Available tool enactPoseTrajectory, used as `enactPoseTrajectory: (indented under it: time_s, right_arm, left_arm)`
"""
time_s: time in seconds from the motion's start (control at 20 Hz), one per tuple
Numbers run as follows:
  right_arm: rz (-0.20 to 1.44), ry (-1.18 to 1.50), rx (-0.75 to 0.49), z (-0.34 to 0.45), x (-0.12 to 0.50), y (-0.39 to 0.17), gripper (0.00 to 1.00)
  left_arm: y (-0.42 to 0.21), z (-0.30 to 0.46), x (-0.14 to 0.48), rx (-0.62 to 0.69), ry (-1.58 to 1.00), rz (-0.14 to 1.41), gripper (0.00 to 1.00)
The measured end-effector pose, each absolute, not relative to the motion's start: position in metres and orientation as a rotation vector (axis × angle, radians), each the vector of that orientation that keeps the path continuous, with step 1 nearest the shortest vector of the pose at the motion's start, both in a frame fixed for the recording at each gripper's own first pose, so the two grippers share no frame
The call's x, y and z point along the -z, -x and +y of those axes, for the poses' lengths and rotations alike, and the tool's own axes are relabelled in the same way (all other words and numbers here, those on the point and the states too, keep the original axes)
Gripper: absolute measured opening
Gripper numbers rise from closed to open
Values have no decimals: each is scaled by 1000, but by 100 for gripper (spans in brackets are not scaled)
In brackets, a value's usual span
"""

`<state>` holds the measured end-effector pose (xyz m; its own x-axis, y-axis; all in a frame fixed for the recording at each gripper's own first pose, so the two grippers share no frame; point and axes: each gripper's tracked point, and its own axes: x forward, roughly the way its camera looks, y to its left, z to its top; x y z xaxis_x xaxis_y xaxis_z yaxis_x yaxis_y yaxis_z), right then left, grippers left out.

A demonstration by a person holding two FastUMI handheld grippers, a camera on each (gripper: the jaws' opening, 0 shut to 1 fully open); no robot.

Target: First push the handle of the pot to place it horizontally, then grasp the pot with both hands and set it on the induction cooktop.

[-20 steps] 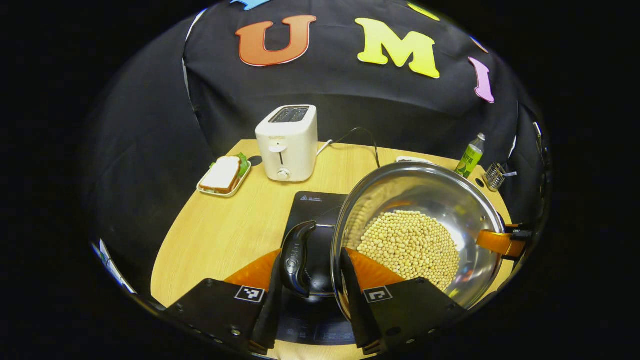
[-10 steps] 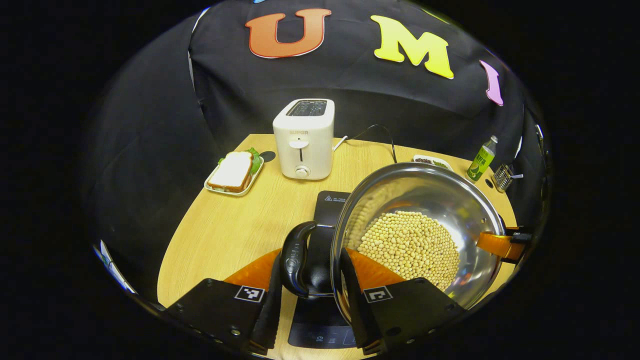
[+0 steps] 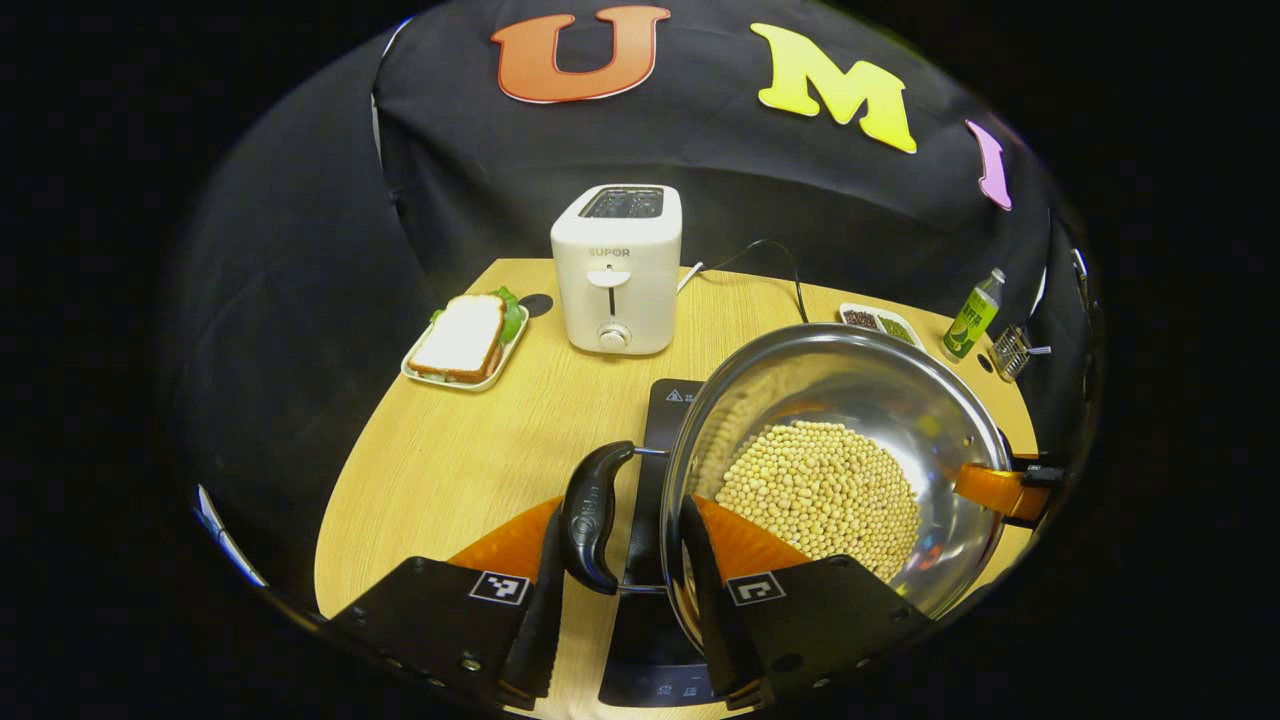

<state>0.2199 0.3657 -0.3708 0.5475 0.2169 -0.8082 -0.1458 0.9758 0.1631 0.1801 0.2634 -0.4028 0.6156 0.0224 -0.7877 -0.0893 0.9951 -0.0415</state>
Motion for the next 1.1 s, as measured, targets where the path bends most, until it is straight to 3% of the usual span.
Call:
enactPoseTrajectory:
  time_s: [0.1,0.15,0.25,0.3,0.35,0.4,0.45,0.5,0.55,0.65,0.7,0.75,0.8,0.85,0.95,1.05,1.1]
  right_arm:
    - [947,-108,-193,367,380,-226,58]
    - [972,-67,-199,363,382,-218,58]
    - [939,-76,-187,359,380,-217,58]
    - [945,-95,-181,359,381,-214,60]
    - [943,-95,-171,358,380,-214,59]
    - [936,-89,-166,358,380,-216,59]
    - [933,-88,-168,358,379,-216,59]
    - [929,-94,-170,359,381,-216,59]
    - [923,-96,-170,359,380,-217,60]
    - [917,-106,-164,357,380,-218,60]
    - [910,-110,-161,358,380,-218,62]
    - [905,-110,-160,358,379,-218,63]
    - [906,-106,-162,358,380,-218,63]
    - [904,-111,-160,358,379,-218,63]
    - [895,-94,-161,357,378,-221,65]
    - [856,-64,-168,354,373,-225,75]
    - [833,-50,-169,352,367,-226,75]
  left_arm:
    - [-177,263,415,-65,80,913,57]
    - [-178,257,416,-51,103,913,63]
    - [-178,256,416,-29,90,897,58]
    - [-178,256,417,-21,85,893,65]
    - [-181,257,415,-14,85,884,48]
    - [-180,257,416,-13,88,878,47]
    - [-184,257,417,-8,81,861,58]
    - [-183,256,416,1,66,847,57]
    - [-182,257,417,6,57,836,47]
    - [-183,256,417,6,62,828,48]
    - [-181,256,415,10,62,825,59]
    - [-182,257,416,13,62,825,60]
    - [-182,257,414,16,59,817,71]
    - [-183,257,414,20,53,813,61]
    - [-182,256,414,20,50,812,61]
    - [-185,262,409,5,34,788,65]
    - [-187,267,405,-5,30,771,77]
